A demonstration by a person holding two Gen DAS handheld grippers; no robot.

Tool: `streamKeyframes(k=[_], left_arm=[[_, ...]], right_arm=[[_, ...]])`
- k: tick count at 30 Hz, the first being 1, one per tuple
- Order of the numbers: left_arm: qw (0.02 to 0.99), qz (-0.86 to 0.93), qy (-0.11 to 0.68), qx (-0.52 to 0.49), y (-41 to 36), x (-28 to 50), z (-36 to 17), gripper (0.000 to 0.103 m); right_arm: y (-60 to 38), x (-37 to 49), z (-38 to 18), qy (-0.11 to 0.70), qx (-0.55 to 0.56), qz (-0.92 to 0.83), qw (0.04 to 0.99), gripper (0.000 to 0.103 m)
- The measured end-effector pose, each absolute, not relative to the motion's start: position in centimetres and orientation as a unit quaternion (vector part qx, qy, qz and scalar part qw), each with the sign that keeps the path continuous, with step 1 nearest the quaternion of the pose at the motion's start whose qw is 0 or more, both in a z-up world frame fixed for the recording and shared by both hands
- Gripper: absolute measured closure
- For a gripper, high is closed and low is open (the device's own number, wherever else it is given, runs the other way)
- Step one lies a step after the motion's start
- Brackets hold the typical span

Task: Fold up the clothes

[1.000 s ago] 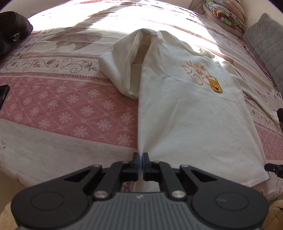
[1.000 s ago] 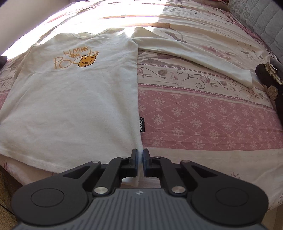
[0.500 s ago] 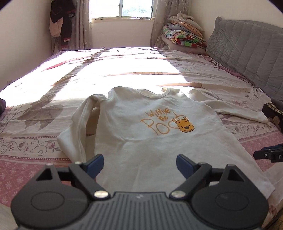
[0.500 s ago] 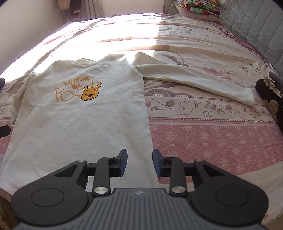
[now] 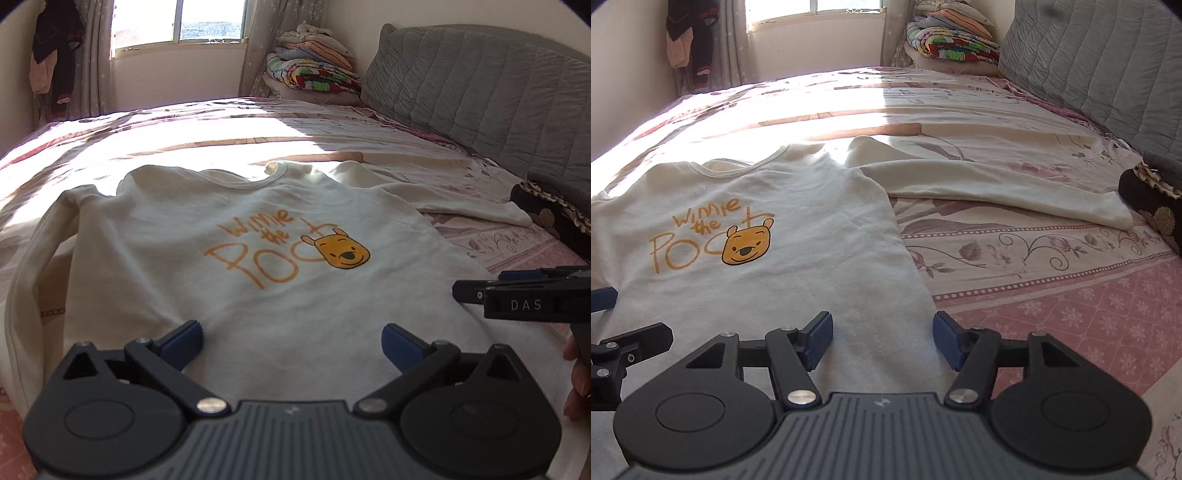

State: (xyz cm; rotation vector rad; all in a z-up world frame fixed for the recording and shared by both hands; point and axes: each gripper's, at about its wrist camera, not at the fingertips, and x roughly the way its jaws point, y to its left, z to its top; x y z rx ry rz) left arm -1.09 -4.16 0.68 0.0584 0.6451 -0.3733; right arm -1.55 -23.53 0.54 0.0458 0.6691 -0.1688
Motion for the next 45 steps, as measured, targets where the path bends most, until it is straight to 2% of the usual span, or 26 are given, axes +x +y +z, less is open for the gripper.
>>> streamKeyframes(k=[1,3,5,18,30,45], left_arm=[[0.931,-0.177,0.316,0.043,-4.7,-1.2,0.6,0.000],[0.931,-0.160,0.314,0.095,-6.2,-1.4,0.5,0.000],[0.932,-0.157,0.310,0.103,-6.4,-1.7,0.6,0.000],[0.929,-0.163,0.321,0.081,-5.5,-1.0,0.5,0.000],[0.929,-0.163,0.321,0.081,-5.5,-1.0,0.5,0.000],[0.929,-0.163,0.321,0.081,-5.5,-1.0,0.5,0.000]], right_arm=[[-23.3,-1.7,0.1,0.322,0.019,-0.087,0.943,0.023],[-23.1,-2.0,-0.1,0.313,0.016,-0.092,0.945,0.021],[-23.0,-2.2,-0.2,0.307,0.020,-0.096,0.947,0.020],[-23.6,-1.9,-0.6,0.316,0.052,-0.120,0.940,0.007],[-23.8,-1.7,-0.8,0.321,0.059,-0.131,0.936,0.000],[-23.8,-1.7,-0.8,0.321,0.059,-0.132,0.936,0.000]])
